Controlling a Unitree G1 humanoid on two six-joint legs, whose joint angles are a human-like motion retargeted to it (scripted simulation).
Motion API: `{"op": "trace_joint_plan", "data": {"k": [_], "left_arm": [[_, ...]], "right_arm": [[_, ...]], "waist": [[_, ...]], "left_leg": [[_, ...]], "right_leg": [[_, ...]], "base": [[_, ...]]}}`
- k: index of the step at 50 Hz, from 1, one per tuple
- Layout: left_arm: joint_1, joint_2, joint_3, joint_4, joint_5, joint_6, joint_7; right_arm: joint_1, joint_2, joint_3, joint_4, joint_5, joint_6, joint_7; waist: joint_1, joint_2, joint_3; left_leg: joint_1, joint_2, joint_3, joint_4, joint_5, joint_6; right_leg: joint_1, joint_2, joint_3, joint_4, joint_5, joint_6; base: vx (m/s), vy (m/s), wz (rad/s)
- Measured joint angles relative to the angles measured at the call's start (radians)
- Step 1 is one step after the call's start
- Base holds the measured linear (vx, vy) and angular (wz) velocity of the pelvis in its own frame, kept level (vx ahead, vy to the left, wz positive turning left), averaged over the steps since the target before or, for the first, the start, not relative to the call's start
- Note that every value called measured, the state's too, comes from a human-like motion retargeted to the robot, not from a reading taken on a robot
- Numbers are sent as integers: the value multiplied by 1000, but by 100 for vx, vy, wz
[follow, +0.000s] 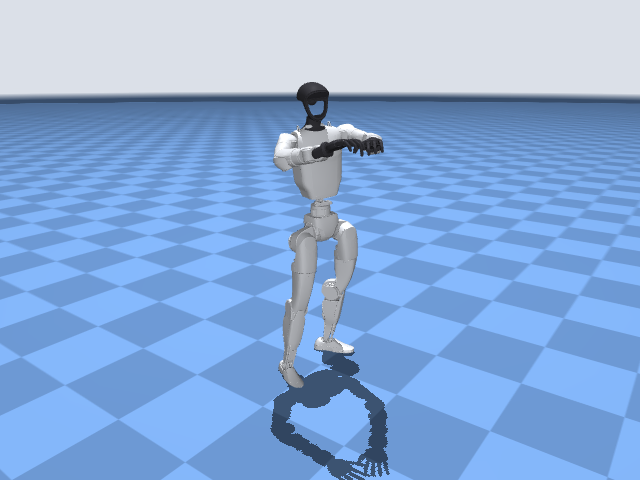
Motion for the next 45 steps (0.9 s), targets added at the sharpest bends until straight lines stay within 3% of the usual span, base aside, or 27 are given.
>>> {"op": "trace_joint_plan", "data": {"k": [18,29,45], "left_arm": [[-32,-53,-2,-6,-1,12,24],[50,112,45,-229,35,2,32],[147,330,86,-363,-23,-35,-118]], "right_arm": [[-11,-32,11,11,-1,8,32],[12,-63,-6,24,-4,1,15],[30,-37,-3,35,-7,7,81]], "waist": [[-37,21,9],[10,3,-4],[173,-56,-21]], "left_leg": [[-17,-5,-40,-2,13,-5],[-28,0,-86,0,19,-8],[-44,4,-182,10,18,-4]], "right_leg": [[9,-13,-41,-1,-8,-2],[29,-15,-89,-4,-16,-11],[73,-24,-184,5,-33,-20]], "base": [[0,0,0],[1,-1,20],[1,0,31]]}}
